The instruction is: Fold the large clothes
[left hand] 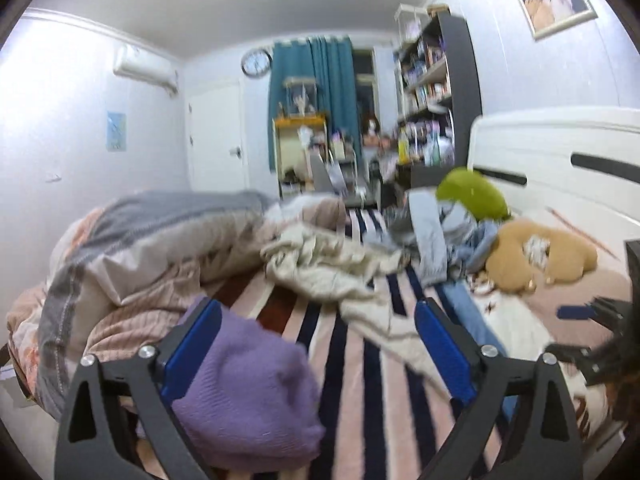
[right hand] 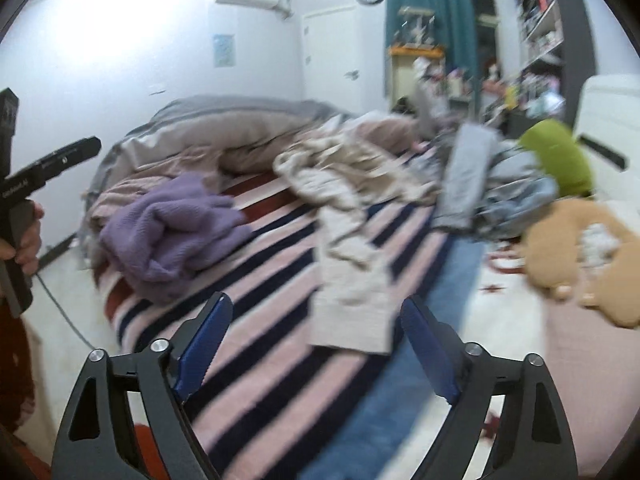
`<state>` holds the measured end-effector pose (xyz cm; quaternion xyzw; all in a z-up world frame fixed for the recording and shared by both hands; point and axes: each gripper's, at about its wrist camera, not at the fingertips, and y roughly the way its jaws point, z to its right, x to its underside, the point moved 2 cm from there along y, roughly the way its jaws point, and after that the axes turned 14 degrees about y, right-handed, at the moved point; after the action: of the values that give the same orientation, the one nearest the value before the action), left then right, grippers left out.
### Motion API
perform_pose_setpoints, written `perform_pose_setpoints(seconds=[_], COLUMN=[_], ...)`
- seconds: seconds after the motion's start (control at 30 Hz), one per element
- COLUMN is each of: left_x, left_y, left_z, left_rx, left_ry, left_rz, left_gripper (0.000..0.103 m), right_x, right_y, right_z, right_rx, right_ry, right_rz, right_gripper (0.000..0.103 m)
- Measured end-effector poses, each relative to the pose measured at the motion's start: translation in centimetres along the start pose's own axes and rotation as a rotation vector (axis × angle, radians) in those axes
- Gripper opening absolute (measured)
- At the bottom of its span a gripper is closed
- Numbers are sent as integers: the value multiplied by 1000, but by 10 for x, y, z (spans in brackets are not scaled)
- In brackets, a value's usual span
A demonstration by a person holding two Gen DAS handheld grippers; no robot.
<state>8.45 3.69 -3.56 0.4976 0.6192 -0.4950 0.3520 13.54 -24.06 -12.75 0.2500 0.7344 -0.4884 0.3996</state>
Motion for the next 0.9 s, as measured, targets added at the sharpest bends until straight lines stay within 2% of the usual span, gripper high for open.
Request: perform_pose_setpoints(seconds=[0.03,0.17,0.33,0.6,0.9], left_x=[-4,-12,-15,-12,-9], left_y=[-6,-19,-24,-25,-25], left_z=[9,34,54,63,60], left_rx=[-9,-16,-14,-16,-27], left_ry=[-11,-49,-64,-63,-68], left_rz=[28,82,92,84,78], left_gripper=[101,102,102,102,102], right_x=[2,16,29,29,25], right_y=[-9,-54,-84,-111,-110], right_z=[4,8,0,-9,-18], right_rx=[17,99,162,129,115], right_ry=[-1,-12,-41,-32,-52], right_rz=[22,143,232,277,289], right_gripper=[89,103,103,103,103])
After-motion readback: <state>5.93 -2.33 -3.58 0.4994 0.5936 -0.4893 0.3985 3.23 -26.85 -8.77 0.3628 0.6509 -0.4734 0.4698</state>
